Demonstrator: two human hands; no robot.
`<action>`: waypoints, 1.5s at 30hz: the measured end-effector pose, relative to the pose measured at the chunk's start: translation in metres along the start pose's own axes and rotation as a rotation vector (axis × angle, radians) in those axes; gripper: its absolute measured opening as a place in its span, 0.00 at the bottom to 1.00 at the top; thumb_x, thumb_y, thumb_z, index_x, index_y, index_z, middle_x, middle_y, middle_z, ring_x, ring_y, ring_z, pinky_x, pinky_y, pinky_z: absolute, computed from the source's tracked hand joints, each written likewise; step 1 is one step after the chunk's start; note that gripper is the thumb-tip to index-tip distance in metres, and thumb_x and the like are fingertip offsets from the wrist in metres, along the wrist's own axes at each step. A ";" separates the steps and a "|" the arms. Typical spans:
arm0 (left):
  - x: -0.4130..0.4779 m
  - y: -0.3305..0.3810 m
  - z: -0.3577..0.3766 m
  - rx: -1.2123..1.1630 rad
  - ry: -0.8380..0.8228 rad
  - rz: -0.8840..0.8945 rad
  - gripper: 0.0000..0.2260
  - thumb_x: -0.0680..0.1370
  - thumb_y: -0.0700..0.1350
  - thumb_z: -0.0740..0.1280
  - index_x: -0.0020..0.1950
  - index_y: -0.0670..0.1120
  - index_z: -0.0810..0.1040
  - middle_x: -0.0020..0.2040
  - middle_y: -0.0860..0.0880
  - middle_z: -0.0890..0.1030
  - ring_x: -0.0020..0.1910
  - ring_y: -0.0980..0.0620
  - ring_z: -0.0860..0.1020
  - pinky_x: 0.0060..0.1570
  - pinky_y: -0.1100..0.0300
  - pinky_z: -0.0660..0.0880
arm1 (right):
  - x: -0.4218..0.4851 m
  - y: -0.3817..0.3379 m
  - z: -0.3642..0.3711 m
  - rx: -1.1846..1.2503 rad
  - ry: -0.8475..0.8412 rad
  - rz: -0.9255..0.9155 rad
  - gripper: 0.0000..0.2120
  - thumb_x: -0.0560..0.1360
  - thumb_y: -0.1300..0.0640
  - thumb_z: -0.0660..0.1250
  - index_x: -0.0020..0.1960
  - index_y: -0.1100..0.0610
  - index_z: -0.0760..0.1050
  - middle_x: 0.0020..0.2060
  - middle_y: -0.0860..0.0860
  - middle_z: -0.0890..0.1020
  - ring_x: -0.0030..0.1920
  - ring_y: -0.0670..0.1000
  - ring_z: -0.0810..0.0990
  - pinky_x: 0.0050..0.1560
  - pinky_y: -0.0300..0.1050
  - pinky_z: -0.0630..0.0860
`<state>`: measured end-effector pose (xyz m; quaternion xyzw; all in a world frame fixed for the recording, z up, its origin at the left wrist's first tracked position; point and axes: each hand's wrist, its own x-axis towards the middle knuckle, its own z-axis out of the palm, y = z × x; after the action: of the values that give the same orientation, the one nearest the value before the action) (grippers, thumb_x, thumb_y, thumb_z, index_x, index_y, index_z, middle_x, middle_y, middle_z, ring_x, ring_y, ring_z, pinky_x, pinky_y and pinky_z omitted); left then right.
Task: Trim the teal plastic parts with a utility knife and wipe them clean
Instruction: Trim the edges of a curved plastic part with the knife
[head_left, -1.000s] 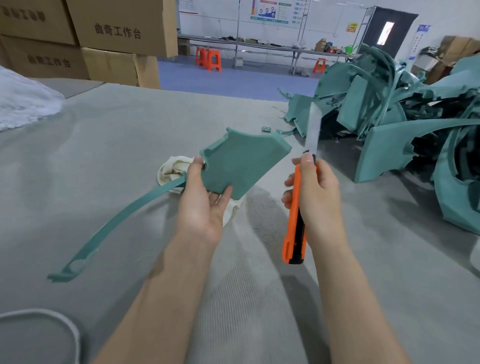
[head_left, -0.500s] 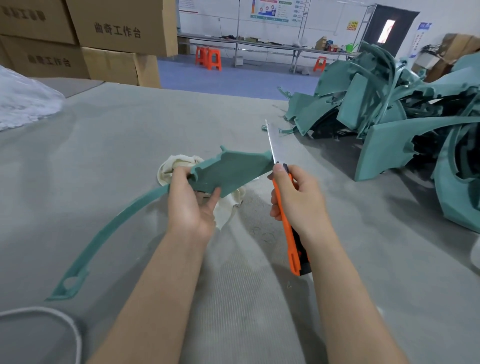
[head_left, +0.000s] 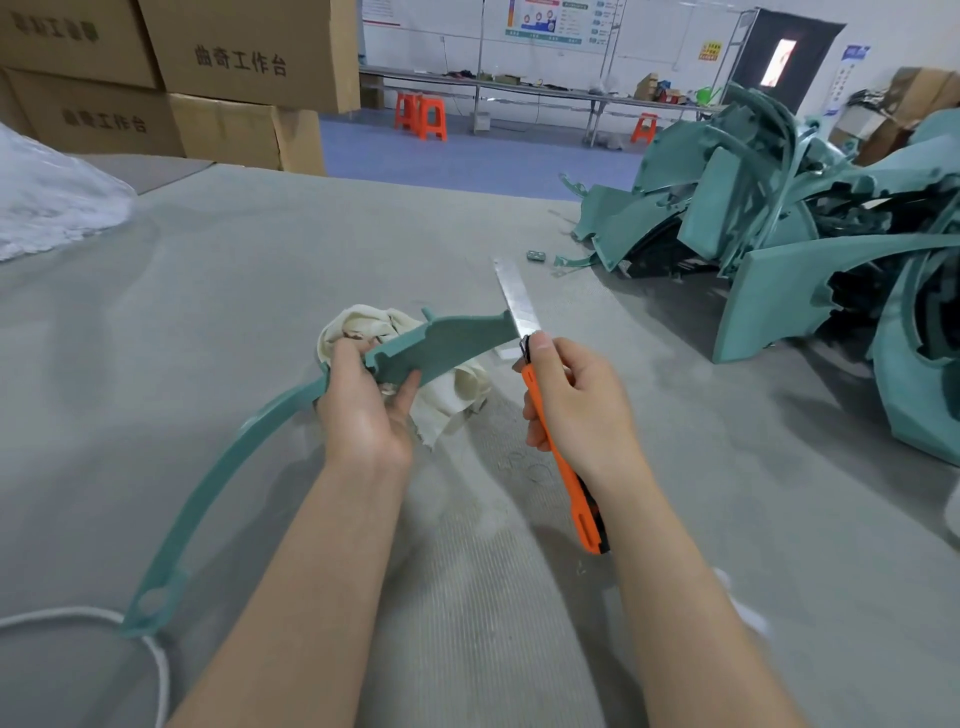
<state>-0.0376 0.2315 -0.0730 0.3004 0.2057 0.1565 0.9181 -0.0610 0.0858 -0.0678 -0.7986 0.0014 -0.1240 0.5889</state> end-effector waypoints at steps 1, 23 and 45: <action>0.000 0.000 0.000 0.003 0.002 0.006 0.07 0.77 0.38 0.60 0.42 0.46 0.75 0.48 0.47 0.77 0.51 0.51 0.78 0.51 0.54 0.80 | 0.000 0.000 0.001 -0.010 -0.005 0.006 0.18 0.82 0.47 0.57 0.41 0.58 0.76 0.28 0.52 0.75 0.24 0.47 0.73 0.23 0.36 0.69; 0.001 -0.003 -0.001 0.029 0.050 0.089 0.03 0.79 0.40 0.61 0.50 0.42 0.73 0.48 0.47 0.76 0.49 0.54 0.78 0.51 0.54 0.81 | -0.013 -0.013 0.014 0.043 -0.261 0.070 0.21 0.83 0.47 0.55 0.42 0.62 0.74 0.26 0.54 0.74 0.21 0.50 0.71 0.23 0.37 0.67; 0.008 -0.002 -0.003 0.016 0.017 0.058 0.07 0.78 0.40 0.60 0.41 0.44 0.74 0.43 0.47 0.76 0.43 0.51 0.76 0.42 0.58 0.80 | -0.026 -0.023 0.018 0.152 -0.489 0.038 0.19 0.84 0.48 0.55 0.38 0.56 0.69 0.25 0.54 0.72 0.20 0.49 0.68 0.22 0.37 0.67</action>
<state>-0.0318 0.2347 -0.0788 0.3121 0.2060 0.1840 0.9090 -0.0854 0.1140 -0.0564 -0.7581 -0.1355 0.0844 0.6323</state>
